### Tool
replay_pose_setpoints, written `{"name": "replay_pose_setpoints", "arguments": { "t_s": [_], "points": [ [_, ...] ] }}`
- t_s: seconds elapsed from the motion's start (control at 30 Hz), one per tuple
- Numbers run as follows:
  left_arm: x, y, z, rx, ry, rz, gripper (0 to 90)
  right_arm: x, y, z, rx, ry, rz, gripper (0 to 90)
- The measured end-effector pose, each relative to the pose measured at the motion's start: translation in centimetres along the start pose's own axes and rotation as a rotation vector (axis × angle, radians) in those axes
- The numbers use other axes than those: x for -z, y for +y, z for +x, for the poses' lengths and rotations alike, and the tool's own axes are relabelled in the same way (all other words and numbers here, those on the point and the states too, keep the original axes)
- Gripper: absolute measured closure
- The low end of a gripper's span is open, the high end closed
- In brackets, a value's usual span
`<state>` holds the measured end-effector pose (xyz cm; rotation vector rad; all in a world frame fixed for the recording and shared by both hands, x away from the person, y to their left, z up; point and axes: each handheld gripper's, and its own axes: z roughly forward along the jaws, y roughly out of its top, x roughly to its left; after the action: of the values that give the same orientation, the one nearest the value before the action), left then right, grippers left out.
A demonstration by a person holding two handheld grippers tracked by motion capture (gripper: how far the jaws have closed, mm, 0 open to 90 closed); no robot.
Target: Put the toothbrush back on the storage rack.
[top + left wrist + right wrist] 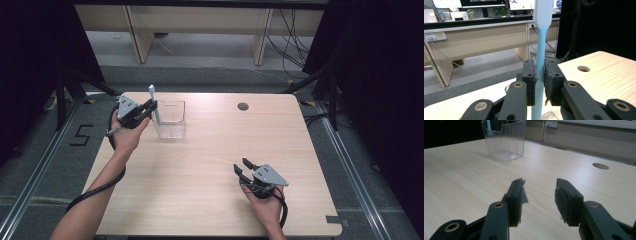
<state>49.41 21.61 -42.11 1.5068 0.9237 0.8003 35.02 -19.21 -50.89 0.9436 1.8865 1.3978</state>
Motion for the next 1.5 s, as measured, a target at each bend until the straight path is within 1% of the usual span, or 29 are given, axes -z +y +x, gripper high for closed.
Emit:
{"name": "replay_pose_setpoints", "arguments": {
  "t_s": [0.03, 0.07, 0.1, 0.13, 0.27, 0.3, 0.37, 0.43, 0.47, 0.5, 0.67, 0.77, 0.83, 0.87, 0.9, 0.93, 0.97, 1.07, 1.27, 1.37, 1.4, 1.5],
  "points": [
    [0.0, -0.1, 0.0, 0.001, 0.002, 0.002, 79.5, 0.0, 0.0, 0.0, 0.000, 0.000, 0.001, 58.2],
    [0.0, -0.1, 0.0, 0.001, 0.002, 0.005, 79.5, 0.0, 0.0, 0.1, -0.014, 0.004, 0.005, 58.3],
    [0.0, -0.2, 0.0, 0.002, 0.003, 0.006, 79.5, 0.0, 0.0, 0.1, -0.016, 0.007, 0.007, 58.3],
    [0.0, -0.3, 0.0, 0.003, 0.005, 0.009, 79.5, -0.1, -0.1, 0.2, -0.023, 0.019, 0.002, 58.2],
    [0.1, -0.6, 0.1, 0.007, 0.011, 0.022, 79.5, -0.2, -0.1, 0.1, -0.017, 0.023, -0.003, 58.3],
    [0.1, -0.7, 0.1, 0.011, 0.012, 0.025, 79.5, -0.2, -0.1, 0.2, -0.032, 0.026, 0.000, 58.2],
    [0.2, -0.8, 0.1, 0.012, 0.015, 0.029, 79.5, -0.2, -0.1, 0.2, -0.035, 0.024, -0.001, 58.2],
    [0.3, -0.9, 0.1, 0.014, 0.016, 0.032, 79.5, -0.2, -0.1, 0.2, -0.028, 0.021, 0.001, 58.2],
    [0.3, -1.0, 0.2, 0.013, 0.017, 0.036, 79.5, -0.1, -0.1, 0.2, -0.025, 0.012, 0.015, 58.2],
    [0.3, -1.1, 0.2, 0.013, 0.017, 0.036, 79.5, -0.1, -0.1, 0.2, -0.026, 0.007, 0.017, 58.2],
    [0.4, -1.4, 0.3, 0.025, 0.022, 0.047, 79.5, -0.2, -0.1, 0.2, -0.022, 0.014, 0.015, 58.2],
    [0.4, -1.5, 0.3, 0.022, 0.027, 0.056, 79.5, -0.2, -0.1, 0.3, -0.026, 0.022, 0.016, 58.2],
    [0.3, -1.7, 0.4, 0.030, 0.030, 0.063, 79.5, -0.2, -0.1, 0.3, -0.029, 0.022, 0.019, 58.2],
    [0.3, -1.8, 0.4, 0.032, 0.030, 0.065, 79.5, -0.2, -0.1, 0.3, -0.026, 0.024, 0.024, 58.2],
    [0.3, -1.9, 0.4, 0.033, 0.031, 0.071, 79.5, -0.2, -0.1, 0.1, 0.004, 0.012, 0.016, 58.2],
    [0.3, -1.9, 0.4, 0.034, 0.032, 0.074, 79.5, -0.3, -0.1, 0.2, 0.003, 0.007, 0.008, 58.1],
    [0.2, -2.0, 0.4, 0.037, 0.032, 0.074, 79.5, -0.2, -0.1, 0.3, -0.010, 0.010, 0.015, 58.1],
    [0.2, -2.3, 0.4, 0.039, 0.035, 0.086, 79.5, -0.2, -0.2, 0.3, -0.022, 0.022, 0.023, 58.1],
    [0.0, -2.6, 0.5, 0.051, 0.041, 0.094, 79.4, -0.2, -0.2, 0.3, -0.023, 0.021, 0.026, 58.0],
    [-0.1, -2.8, 0.5, 0.050, 0.045, 0.104, 79.4, -0.2, -0.2, 0.3, -0.024, 0.021, 0.025, 58.0],
    [-0.1, -2.9, 0.5, 0.050, 0.045, 0.105, 79.4, -0.2, -0.1, 0.1, 0.002, 0.012, 0.015, 57.9],
    [-0.2, -3.0, 0.5, 0.050, 0.046, 0.113, 79.4, -0.2, -0.1, 0.1, 0.015, 0.015, 0.014, 58.0]
  ]
}}
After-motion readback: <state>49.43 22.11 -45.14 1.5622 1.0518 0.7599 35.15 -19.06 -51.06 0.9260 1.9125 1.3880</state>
